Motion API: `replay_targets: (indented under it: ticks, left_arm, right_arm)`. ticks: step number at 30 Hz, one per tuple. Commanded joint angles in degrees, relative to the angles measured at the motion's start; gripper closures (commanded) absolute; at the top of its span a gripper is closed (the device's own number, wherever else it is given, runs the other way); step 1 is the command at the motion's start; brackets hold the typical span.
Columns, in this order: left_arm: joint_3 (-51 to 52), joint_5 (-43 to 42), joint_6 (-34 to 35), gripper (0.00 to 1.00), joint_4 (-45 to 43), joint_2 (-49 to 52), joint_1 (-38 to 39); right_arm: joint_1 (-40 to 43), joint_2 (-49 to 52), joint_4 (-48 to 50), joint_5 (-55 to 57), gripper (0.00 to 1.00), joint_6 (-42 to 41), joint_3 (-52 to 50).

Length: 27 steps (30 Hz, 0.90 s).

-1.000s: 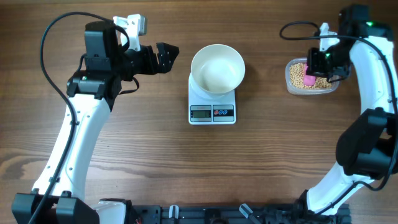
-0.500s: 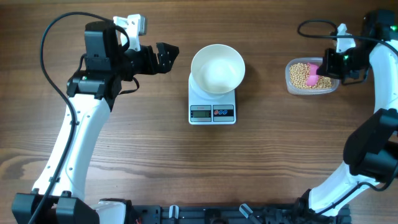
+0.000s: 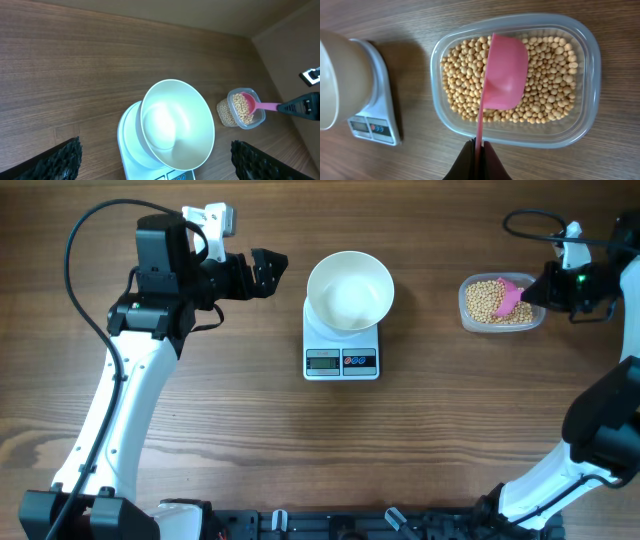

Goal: Scoop item into bowl and weigh 150g on scale
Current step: 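Lower the pink scoop into the soybeans with the right gripper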

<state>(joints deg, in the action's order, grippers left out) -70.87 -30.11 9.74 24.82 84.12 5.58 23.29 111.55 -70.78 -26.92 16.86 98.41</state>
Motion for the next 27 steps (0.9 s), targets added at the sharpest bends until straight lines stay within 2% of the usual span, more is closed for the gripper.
replay_targets:
  ticks: [1,14,27]
  left_arm:
    - [0.0,-0.9,-0.3,0.0,-0.1,0.4,-0.3]
    - [0.0,-0.9,-0.3,0.0,-0.1,0.4,-0.3]
    - [0.0,-0.9,-0.3,0.0,-0.1,0.4,-0.3]
  right_arm:
    - [0.2,1.1,-1.2,-6.2,0.96,4.2,0.4]
    - [3.1,1.1,-1.4,-5.7,0.96,4.4,-1.5]
    - [5.6,1.1,-3.7,-9.5,0.96,9.5,-1.5]
